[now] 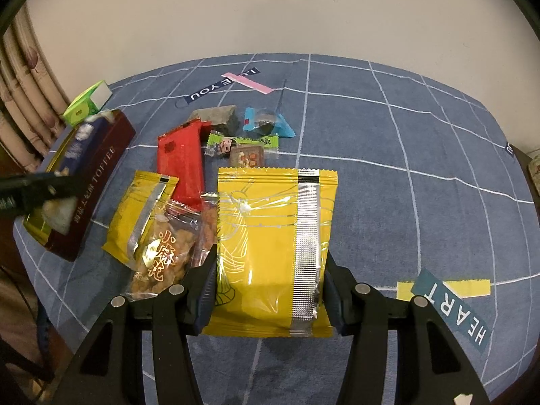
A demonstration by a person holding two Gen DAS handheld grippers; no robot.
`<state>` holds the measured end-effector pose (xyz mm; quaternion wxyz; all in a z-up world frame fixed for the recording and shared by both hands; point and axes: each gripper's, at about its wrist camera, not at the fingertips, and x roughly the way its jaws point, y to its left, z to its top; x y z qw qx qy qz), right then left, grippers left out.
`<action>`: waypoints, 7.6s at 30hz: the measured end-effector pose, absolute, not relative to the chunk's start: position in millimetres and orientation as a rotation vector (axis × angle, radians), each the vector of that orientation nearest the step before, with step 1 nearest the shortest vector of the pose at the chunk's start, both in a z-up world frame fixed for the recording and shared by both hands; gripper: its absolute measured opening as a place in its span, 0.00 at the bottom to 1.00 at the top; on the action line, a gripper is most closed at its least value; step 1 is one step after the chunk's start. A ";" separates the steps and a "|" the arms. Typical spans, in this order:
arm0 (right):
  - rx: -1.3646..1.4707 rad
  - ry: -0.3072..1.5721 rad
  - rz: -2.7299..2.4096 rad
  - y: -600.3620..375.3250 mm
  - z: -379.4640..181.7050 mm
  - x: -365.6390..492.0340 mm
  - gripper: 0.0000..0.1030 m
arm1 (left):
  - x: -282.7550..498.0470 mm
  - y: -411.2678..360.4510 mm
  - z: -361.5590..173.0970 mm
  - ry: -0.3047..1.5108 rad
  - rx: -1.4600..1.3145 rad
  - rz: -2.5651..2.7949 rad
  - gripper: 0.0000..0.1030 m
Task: Organize snacks
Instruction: 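Carry the blue cracker pack with the left tool into the gold tin and release, then lower the yellow foil bag with the right tool into the gold tin and release, then grasp the clear fried-snack bag with the right tool while the left tool grasps another yellow foil bag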
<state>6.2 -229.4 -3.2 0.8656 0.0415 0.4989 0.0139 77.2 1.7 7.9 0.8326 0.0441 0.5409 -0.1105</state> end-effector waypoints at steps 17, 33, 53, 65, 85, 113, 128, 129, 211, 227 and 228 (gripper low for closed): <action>0.088 1.046 0.018 -227.0 -5.2 5.9 0.48 | 100.8 130.1 -22.4 1.223 0.143 0.034 0.50; 0.083 1.043 0.000 -222.9 -0.9 8.0 0.48 | 98.2 143.2 -57.3 1.277 0.224 0.051 0.50; 0.053 1.024 -0.022 -208.2 16.2 10.4 0.48 | 86.0 149.3 -39.1 1.204 0.211 0.049 0.58; 0.008 0.994 0.088 -144.0 38.7 23.5 0.48 | 56.5 196.5 0.6 1.049 0.072 0.168 0.58; 0.043 1.111 0.233 37.3 17.9 73.1 0.48 | 24.2 278.5 -5.0 1.068 -0.195 0.375 0.58; -0.095 1.171 0.221 75.2 -19.7 75.1 0.50 | 27.1 277.1 -8.4 1.083 -0.216 0.364 0.58; -0.077 1.106 0.283 62.8 7.1 62.7 0.62 | 27.7 272.3 -7.5 1.076 -0.199 0.354 0.58; -0.076 1.094 0.285 55.2 12.1 58.7 0.62 | 27.8 272.0 -7.6 1.076 -0.198 0.352 0.58; 0.086 1.105 -0.069 -238.8 -37.7 11.5 0.41 | 91.8 -55.6 -73.2 1.295 0.105 -0.296 0.63; 0.082 1.108 -0.074 -238.4 -38.2 12.2 0.41 | 87.8 -44.0 -75.1 1.276 0.095 -0.306 0.59; 0.081 1.108 -0.073 -238.7 -38.1 12.3 0.41 | 86.3 -41.9 -73.4 1.274 0.086 -0.311 0.59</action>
